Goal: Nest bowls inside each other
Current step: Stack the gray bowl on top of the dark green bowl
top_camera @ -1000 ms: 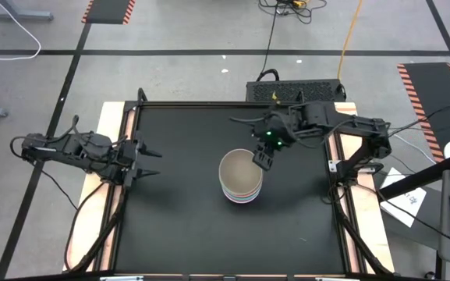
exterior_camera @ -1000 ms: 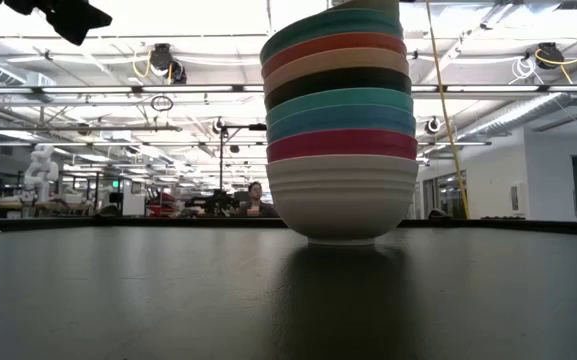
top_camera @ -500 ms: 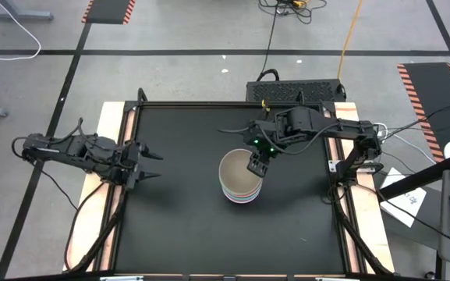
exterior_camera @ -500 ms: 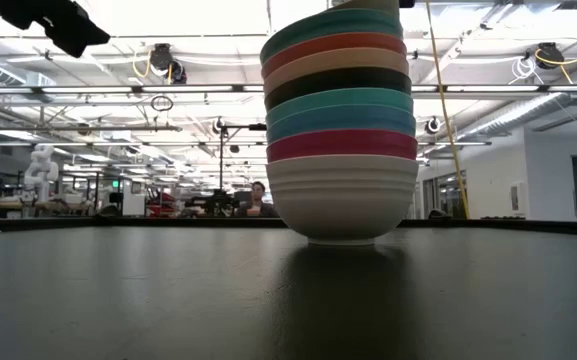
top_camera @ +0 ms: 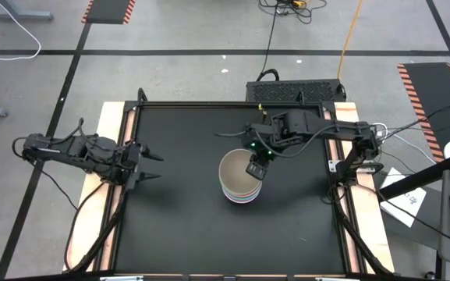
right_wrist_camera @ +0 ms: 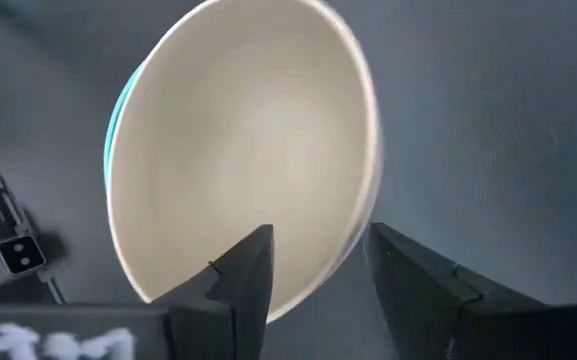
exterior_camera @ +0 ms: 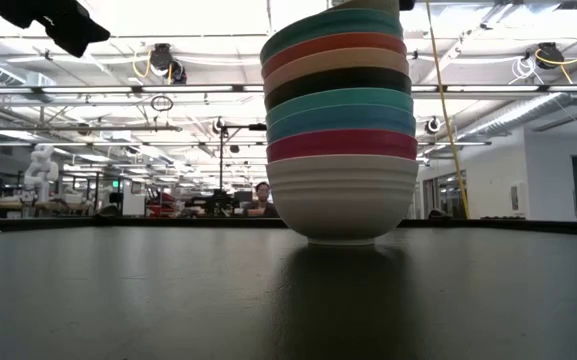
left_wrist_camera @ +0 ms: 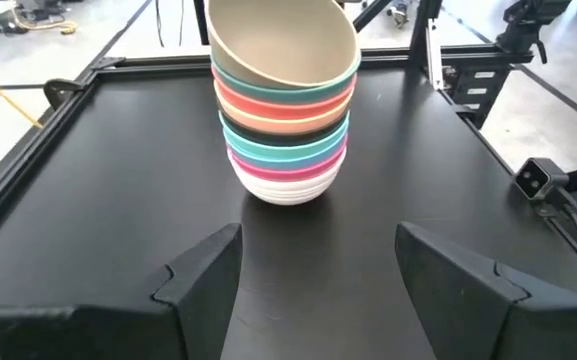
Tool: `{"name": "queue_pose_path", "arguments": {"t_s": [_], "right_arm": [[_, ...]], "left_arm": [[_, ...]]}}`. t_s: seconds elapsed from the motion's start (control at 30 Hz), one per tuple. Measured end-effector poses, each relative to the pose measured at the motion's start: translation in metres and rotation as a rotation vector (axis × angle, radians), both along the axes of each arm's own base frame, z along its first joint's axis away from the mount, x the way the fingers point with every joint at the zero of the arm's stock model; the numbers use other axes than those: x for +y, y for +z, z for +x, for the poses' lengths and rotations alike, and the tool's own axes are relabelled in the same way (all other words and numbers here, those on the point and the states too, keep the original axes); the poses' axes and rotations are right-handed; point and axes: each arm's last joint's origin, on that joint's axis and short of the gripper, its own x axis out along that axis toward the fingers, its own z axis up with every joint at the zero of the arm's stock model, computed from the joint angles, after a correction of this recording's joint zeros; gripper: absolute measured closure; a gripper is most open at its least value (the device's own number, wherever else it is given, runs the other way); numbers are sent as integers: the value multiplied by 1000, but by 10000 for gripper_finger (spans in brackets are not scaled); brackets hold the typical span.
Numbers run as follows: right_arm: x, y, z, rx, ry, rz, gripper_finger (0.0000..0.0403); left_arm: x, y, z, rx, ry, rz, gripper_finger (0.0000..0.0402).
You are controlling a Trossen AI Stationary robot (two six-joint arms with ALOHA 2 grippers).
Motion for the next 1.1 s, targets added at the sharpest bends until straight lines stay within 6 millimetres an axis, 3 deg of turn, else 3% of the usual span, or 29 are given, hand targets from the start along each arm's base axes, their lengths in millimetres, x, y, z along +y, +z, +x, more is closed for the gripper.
{"name": "queue_pose_path", "arguments": {"t_s": [0.17,0.47,0.87,1.1], "right_arm": [[2,-5,3,28,7,9,275],[-5,-5,5,14,24,10,393],[-14,-5,5,7,4,63,399],[-24,-29,21,123,-18,147,401]], "left_arm": [[0,0,0,0,-1,-1,135],[0,0,0,-1,-6,-2,135],[-1,0,0,0,-27,-4,135],[-1,0,0,0,-31,3,135]]}}
